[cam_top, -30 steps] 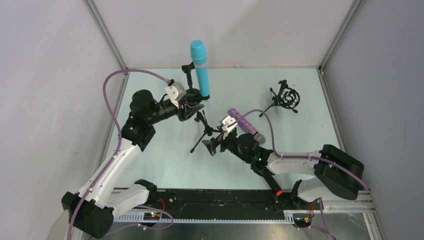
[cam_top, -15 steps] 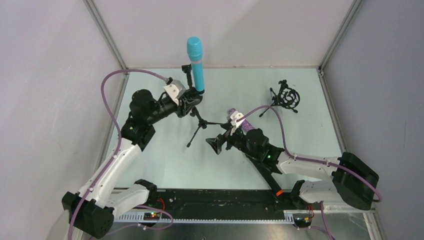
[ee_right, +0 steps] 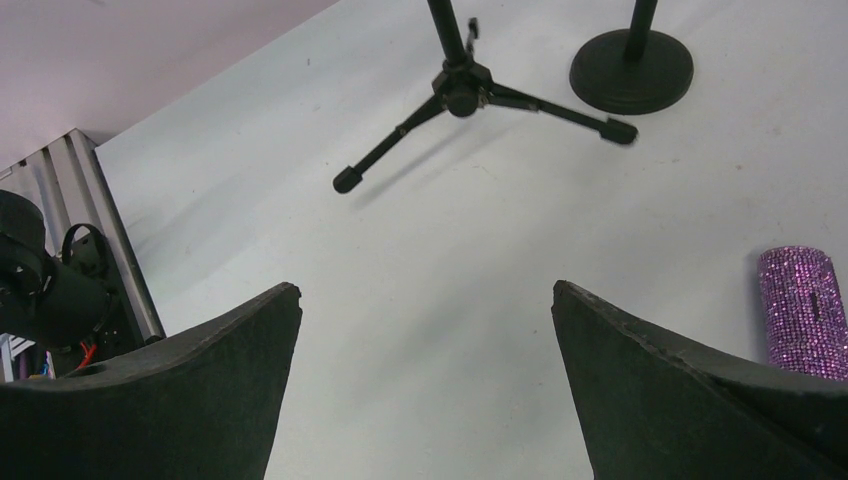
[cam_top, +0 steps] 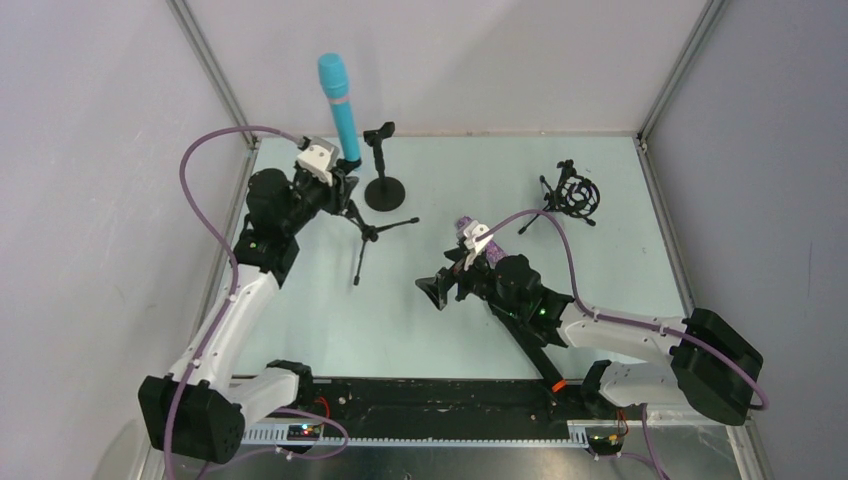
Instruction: Attach the microphones to the stand
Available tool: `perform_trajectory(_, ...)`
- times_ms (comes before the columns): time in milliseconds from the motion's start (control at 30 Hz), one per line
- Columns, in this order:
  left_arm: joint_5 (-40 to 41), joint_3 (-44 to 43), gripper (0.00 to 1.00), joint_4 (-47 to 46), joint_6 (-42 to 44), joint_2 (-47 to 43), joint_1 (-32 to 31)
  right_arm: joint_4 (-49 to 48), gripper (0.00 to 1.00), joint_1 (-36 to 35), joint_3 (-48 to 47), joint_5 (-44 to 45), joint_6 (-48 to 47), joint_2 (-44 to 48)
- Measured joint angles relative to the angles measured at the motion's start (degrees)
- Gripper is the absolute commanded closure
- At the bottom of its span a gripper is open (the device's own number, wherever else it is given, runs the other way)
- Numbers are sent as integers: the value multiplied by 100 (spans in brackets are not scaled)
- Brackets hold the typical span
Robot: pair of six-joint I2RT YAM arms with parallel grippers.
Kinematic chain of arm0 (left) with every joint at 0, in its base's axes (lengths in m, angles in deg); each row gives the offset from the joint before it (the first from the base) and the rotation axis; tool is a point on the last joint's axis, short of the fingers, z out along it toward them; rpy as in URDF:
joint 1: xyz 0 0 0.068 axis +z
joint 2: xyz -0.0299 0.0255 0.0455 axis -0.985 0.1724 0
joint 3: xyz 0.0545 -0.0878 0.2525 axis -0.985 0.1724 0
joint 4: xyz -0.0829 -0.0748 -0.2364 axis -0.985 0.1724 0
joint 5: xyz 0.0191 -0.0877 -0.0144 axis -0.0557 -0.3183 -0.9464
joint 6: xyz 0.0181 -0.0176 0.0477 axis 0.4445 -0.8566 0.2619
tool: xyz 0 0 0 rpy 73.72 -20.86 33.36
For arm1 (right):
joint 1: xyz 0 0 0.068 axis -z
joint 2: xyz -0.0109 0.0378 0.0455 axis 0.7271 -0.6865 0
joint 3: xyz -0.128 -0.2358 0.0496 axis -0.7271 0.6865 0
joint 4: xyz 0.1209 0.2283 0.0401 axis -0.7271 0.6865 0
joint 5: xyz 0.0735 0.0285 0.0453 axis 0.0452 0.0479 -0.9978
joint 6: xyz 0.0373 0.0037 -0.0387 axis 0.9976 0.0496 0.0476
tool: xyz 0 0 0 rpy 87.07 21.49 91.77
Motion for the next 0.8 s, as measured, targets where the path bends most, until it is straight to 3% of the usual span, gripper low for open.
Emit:
perform_trajectory(467, 745, 0, 100, 70, -39, 212, 1244, 343, 0, 52, 212, -11, 61, 350)
perform_trajectory(800, 1104, -33, 100, 415, 321, 662, 1694, 470, 1, 79, 439, -7, 61, 592)
